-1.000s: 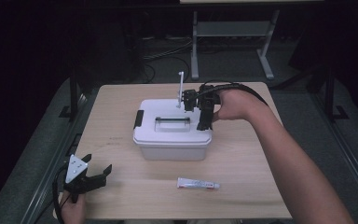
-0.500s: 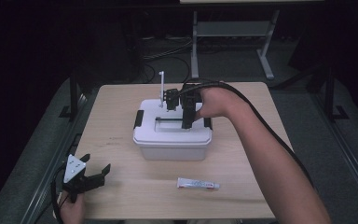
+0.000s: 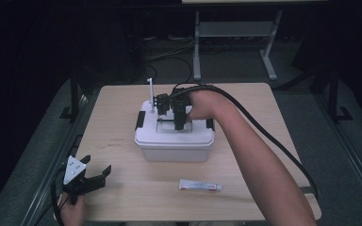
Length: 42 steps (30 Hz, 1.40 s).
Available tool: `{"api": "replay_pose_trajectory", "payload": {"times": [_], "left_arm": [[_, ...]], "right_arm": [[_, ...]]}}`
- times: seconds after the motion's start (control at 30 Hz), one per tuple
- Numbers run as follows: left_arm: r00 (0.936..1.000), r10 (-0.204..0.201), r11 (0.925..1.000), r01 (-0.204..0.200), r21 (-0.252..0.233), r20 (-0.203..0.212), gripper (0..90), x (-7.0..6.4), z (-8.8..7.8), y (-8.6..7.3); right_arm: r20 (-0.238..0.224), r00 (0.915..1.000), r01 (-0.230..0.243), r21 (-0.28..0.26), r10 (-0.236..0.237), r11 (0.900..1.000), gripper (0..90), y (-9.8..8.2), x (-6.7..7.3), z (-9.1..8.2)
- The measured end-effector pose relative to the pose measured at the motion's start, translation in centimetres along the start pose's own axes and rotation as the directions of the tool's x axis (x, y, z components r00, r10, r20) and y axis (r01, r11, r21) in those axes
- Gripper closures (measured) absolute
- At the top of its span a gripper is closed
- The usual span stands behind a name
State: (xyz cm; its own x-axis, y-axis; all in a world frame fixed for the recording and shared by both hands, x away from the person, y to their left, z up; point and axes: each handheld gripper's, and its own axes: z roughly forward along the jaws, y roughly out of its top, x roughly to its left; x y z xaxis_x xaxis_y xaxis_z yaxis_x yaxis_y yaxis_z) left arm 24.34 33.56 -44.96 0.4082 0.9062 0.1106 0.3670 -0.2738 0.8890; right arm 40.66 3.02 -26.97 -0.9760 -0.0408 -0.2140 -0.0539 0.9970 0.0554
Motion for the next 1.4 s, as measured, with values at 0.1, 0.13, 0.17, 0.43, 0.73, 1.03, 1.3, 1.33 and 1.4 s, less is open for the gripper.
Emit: {"api": "replay_pose_trajectory", "payload": {"times": [0.1,0.13,0.17,0.43,0.73,1.03,1.3,1.33,1.4], "left_arm": [[1.0000,-0.002,1.0000,0.002,0.000,0.000,13.7,0.1,0.0,0.0],[1.0000,-0.004,1.0000,0.004,0.000,-0.001,13.8,0.1,0.0,0.0],[1.0000,-0.006,1.0000,0.006,0.001,-0.001,13.8,0.1,0.0,0.0],[0.9998,-0.021,0.9998,0.021,-0.007,-0.006,13.7,0.3,-0.1,-0.1],[0.9998,-0.019,0.9998,0.019,-0.003,-0.003,13.8,0.2,-0.1,-0.1],[0.9997,-0.022,0.9997,0.022,-0.005,-0.005,13.8,0.2,-0.1,-0.1],[0.9997,-0.022,0.9998,0.022,-0.004,-0.007,13.8,0.3,-0.1,-0.2],[0.9998,-0.021,0.9998,0.021,-0.002,-0.007,13.7,0.3,-0.1,-0.2],[0.9998,-0.020,0.9998,0.020,-0.003,-0.008,13.8,0.3,-0.1,-0.2]], "right_arm": [[0.001,1.0000,0.008,0.009,-0.008,1.000,42.7,0.3,-0.1,0.4],[-0.002,1.0000,0.007,0.009,-0.007,1.000,43.7,0.5,-0.1,0.5],[-0.001,1.0000,0.007,0.010,-0.007,1.000,45.7,0.6,-0.1,0.5],[0.010,0.9998,0.017,0.025,-0.017,1.000,63.6,1.3,-0.4,1.0],[0.046,0.9989,-0.009,0.013,0.009,1.000,74.9,1.0,-1.4,0.5],[0.036,0.9993,-0.009,0.022,0.008,1.000,81.9,1.2,-1.6,1.0],[0.019,0.9996,-0.022,0.015,0.022,1.000,82.8,1.2,-1.9,1.0],[0.018,0.9996,-0.023,0.016,0.022,1.000,82.8,1.2,-1.9,1.0],[0.017,0.9996,-0.022,0.017,0.022,1.000,82.9,1.2,-1.9,1.0]]}}
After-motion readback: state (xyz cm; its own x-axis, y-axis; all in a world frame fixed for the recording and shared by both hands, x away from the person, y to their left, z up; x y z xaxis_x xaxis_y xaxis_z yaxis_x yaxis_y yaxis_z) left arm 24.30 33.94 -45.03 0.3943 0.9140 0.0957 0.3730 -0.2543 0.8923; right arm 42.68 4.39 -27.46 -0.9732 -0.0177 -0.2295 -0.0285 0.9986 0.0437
